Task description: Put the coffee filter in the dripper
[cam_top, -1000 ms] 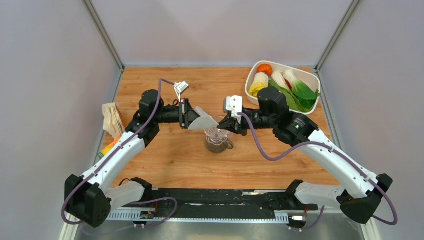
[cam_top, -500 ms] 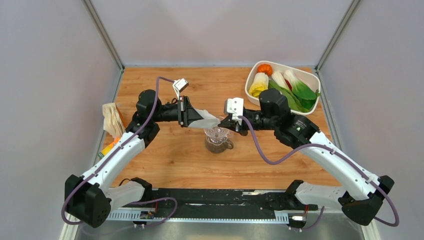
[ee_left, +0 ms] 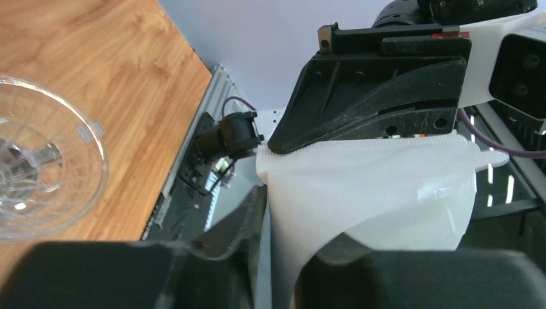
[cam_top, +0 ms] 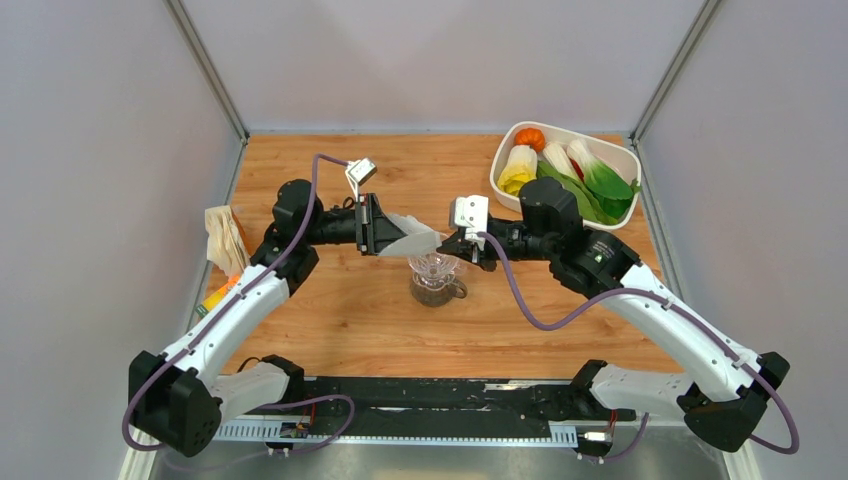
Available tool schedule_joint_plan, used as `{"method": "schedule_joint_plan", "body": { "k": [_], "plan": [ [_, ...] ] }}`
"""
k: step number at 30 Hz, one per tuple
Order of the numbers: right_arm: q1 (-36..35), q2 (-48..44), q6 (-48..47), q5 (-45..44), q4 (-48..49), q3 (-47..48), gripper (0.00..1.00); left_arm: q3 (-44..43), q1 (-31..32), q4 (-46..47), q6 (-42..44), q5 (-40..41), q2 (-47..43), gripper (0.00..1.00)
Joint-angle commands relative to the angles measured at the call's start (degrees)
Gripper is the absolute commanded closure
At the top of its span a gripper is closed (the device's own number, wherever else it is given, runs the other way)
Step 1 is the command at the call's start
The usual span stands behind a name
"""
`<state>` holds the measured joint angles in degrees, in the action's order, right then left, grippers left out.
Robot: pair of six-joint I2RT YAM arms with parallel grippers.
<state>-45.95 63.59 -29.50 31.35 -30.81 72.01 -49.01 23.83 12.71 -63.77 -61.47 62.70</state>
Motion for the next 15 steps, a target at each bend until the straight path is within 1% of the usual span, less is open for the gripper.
{"method": "schedule_joint_plan", "body": {
  "k": [1,2,4,5,6,7,9,13,14,15],
  "plan": [
    [-0.01,-0.88,-0.36,-0.45,1.60,-0.37,1.00,-1.58,-0.37,-2.54,4.26,0.41,-1.94,0.63],
    [0.04,-0.91,-0.37,-0.67,1.59,-0.46,1.00,-1.73,-0.37,-3.49,4.70,0.62,-2.13,0.57],
    [0.03,-0.92,-0.38,-1.12,1.62,-0.48,1.00,-1.81,-0.37,-4.27,5.31,0.94,-2.30,0.55],
    [0.07,-0.90,-0.50,-1.27,1.65,-0.53,1.00,-1.86,-0.37,-4.47,5.58,1.03,-2.38,0.61],
    [0.00,-0.99,-0.61,-1.40,1.58,-0.62,1.00,-1.82,-0.37,-4.46,5.58,0.97,-2.39,0.70],
    [0.00,-1.00,-0.70,-1.76,1.64,-0.64,1.00,-1.80,-0.37,-4.69,5.74,0.97,-2.29,0.87],
    [0.03,-1.24,-1.25,-1.86,1.64,-1.01,1.00,-1.80,-0.39,-5.27,5.83,1.37,-2.26,0.98],
    [0.04,-1.56,-1.14,-2.13,1.62,-1.53,1.00,-2.36,-0.61,-6.87,7.32,2.90,-2.57,1.00],
    [0.06,-1.29,-0.23,-2.97,1.61,-1.21,0.98,-2.69,-0.69,-7.81,8.92,3.58,-2.70,1.00],
    [0.12,-0.88,1.37,-4.22,1.62,-0.43,0.84,-3.66,-0.71,-10.39,10.15,5.25,-2.92,1.00]
  ]
}}
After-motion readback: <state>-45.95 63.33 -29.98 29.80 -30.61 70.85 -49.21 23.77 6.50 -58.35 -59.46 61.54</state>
